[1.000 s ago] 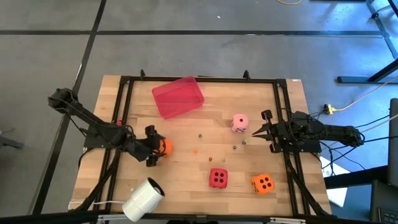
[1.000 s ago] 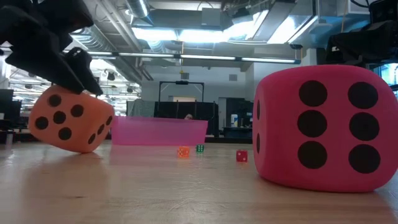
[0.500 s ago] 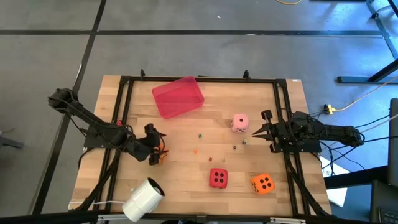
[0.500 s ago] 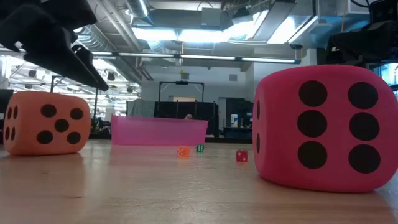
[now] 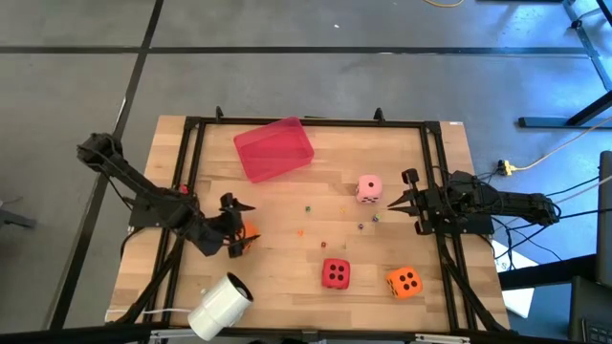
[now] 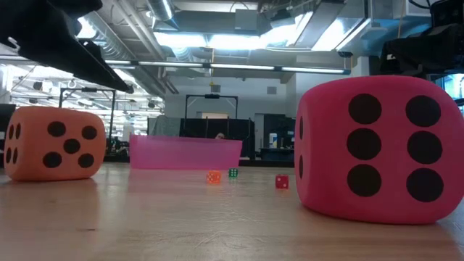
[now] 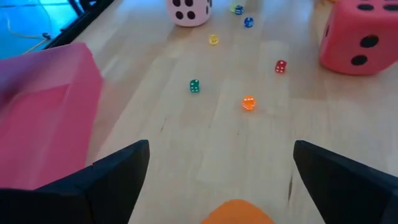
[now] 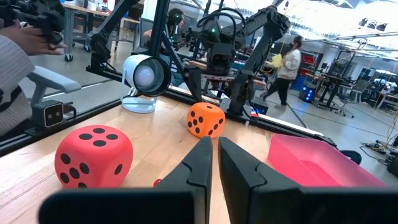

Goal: Pick & Place Dice
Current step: Put the left large orange die into the red bin

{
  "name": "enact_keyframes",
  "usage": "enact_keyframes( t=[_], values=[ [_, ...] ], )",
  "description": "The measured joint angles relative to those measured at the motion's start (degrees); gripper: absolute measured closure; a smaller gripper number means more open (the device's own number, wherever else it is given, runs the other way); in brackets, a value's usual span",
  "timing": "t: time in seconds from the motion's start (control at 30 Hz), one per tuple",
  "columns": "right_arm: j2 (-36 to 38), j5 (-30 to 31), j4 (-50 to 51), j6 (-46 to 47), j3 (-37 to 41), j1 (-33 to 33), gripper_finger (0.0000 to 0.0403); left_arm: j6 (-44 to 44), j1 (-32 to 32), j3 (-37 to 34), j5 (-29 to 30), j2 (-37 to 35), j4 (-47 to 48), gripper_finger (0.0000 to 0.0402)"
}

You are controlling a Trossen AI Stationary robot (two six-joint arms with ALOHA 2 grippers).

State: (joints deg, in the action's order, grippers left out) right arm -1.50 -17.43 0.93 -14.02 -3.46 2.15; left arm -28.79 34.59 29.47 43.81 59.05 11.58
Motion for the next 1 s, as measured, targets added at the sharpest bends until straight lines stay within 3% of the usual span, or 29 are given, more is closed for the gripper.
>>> enact_keyframes(
  t=[0.17, 0.33, 0.47, 0.53, 0.7, 0.9, 1.0],
  values=[
    [0.0, 0.0, 0.0, 0.0, 0.0, 0.0, 0.0374, -4.6, 0.2, 0.0, 1.4, 0.0, 0.1, 0.0002],
    [0.0, 0.0, 0.0, 0.0, 0.0, 0.0, 0.0374, -7.9, 0.2, 1.2, -5.5, 0.0, 0.8, 0.0002],
    [0.0, 0.0, 0.0, 0.0, 0.0, 0.0, 0.0374, -14.6, 0.3, 3.9, -4.7, 0.0, 2.2, 0.0002],
    [0.0, 0.0, 0.0, 0.0, 0.0, 0.0, 0.0374, -18.7, 0.7, 6.1, -3.1, 0.0, 7.3, 0.0002],
    [0.0, 0.0, 0.0, 0.0, 0.0, 0.0, 0.0374, -32.7, 0.0, 13.1, -11.8, 1.7, 25.0, 0.0002],
    [0.0, 0.0, 0.0, 0.0, 0.0, 0.0, 0.0374, -43.8, -0.2, 22.0, -16.7, 8.3, 43.8, 0.0002],
    [0.0, 0.0, 0.0, 0.0, 0.0, 0.0, 0.0374, -46.9, -0.2, 24.5, -19.6, 11.8, 48.4, 0.0002]
  ],
)
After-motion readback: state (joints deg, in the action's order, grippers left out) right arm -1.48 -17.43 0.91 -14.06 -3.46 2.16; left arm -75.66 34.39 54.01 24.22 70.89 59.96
